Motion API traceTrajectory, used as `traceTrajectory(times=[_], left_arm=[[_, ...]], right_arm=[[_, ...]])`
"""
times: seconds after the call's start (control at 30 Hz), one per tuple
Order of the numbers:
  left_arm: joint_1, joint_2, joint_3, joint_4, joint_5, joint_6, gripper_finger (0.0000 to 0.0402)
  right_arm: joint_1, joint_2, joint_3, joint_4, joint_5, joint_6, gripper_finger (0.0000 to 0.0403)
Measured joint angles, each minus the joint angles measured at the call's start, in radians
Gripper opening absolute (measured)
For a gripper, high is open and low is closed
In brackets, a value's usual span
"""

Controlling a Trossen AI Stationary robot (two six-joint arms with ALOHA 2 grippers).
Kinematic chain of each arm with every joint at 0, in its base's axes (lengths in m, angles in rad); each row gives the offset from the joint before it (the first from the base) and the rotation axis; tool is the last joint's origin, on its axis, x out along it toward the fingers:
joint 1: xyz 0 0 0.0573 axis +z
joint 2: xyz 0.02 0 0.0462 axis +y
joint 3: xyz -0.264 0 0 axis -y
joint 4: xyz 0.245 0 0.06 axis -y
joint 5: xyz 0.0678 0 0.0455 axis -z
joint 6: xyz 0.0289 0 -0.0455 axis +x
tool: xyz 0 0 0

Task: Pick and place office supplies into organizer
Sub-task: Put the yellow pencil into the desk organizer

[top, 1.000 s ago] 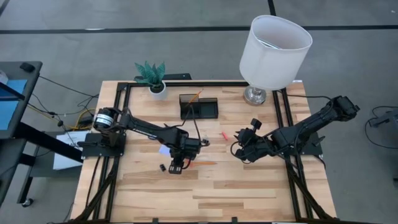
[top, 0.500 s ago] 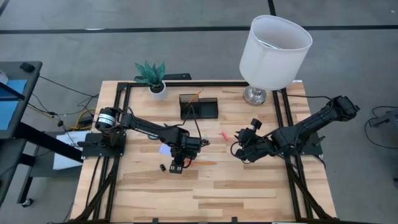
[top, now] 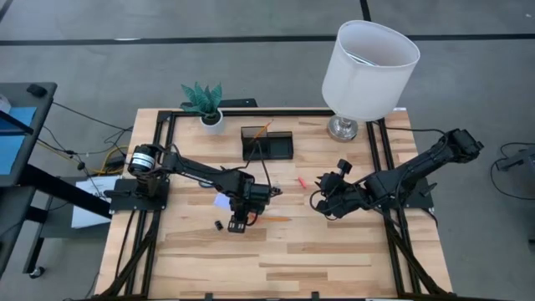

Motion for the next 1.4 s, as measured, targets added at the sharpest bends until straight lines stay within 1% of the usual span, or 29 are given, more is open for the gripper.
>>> traceTrajectory(times=[0.67,0.73,0.87,1.23,1.4], left_arm=[[0.0,0.0,0.0,0.001,-0.004,0.0,0.016],[0.0,0.0,-0.01,0.019,-0.001,0.0,0.016],[0.007,0.0,-0.034,0.041,0.023,0.0,0.016],[0.014,0.001,-0.04,0.057,0.035,0.007,0.016],[0.02,0.042,-0.039,0.064,0.086,0.009,0.016]], right_arm=[[0.0,0.0,0.0,0.0,0.0,0.0,0.0067],[0.0,0.0,0.0,0.0,0.0,0.0,0.0067],[0.0,0.0,0.0,0.0,0.0,0.0,0.0067],[0.0,0.0,0.0,0.0,0.0,0.0,0.0067],[0.0,0.0,0.0,-0.001,0.0,0.001,0.0067]])
